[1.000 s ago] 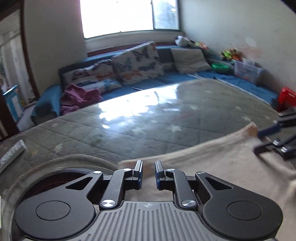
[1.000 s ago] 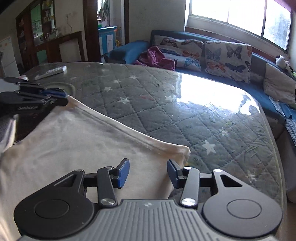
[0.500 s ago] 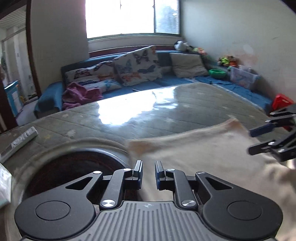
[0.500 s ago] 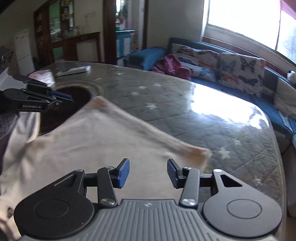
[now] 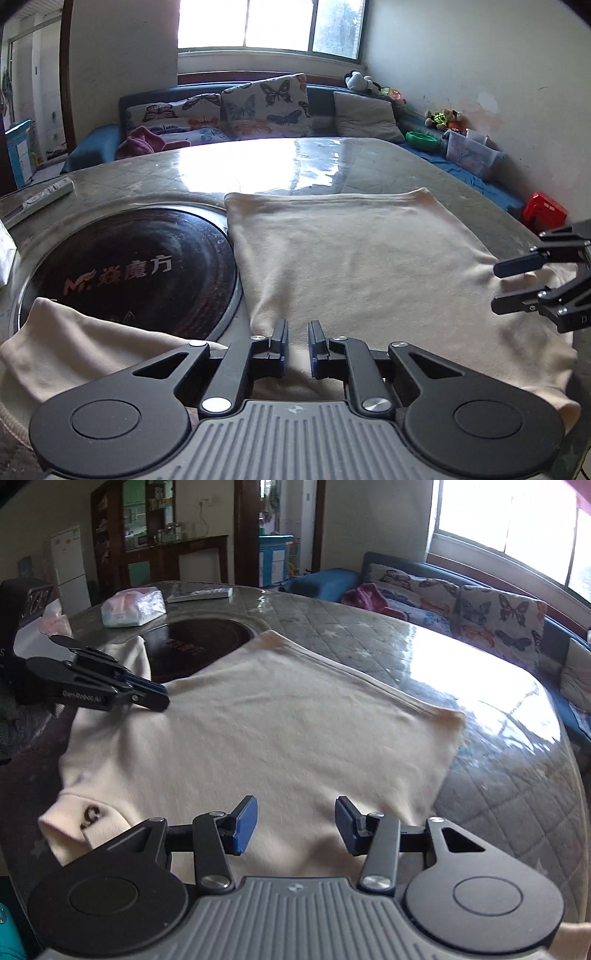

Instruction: Fold clothes

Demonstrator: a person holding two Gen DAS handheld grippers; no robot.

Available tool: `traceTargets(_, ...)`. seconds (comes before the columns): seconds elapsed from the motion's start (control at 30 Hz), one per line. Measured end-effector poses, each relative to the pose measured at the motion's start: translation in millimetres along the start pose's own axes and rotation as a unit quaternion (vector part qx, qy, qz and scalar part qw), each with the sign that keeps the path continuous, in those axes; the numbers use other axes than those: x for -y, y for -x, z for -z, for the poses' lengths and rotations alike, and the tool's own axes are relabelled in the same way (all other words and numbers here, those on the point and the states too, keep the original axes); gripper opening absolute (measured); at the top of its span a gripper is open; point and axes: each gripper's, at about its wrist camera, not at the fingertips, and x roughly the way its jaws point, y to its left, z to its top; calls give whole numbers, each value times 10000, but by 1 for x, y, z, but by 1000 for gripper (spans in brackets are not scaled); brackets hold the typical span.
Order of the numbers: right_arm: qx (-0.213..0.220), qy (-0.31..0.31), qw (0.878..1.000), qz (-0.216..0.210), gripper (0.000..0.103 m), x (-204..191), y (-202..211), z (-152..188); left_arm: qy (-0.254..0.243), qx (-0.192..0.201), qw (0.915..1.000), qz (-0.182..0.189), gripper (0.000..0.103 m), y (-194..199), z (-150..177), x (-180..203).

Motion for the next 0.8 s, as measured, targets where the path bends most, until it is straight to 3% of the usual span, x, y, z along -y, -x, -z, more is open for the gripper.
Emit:
traceTargets(0.13,105,-138,9998,-113,47,-1,13,11,-19,21,9999,-105,15,0,2,3)
traceTargets(0.27,-26,-220,9997,71,47,-2,12,23,11,-14,9998,-207,15,0,4,6)
traceTargets(0.37,189,-362,9991,67,47,-2,27,26,-7,21,9997,-234,15,6,2,11)
traceTargets(0.53,135,-434,9989,120,47,-4,32,36,-200,133,9997,-24,15,12,-5,36)
traceTargets(0.8,131,-730,9968,298,47,1,49,56,-672,199,9957,611,15,12,-5,92)
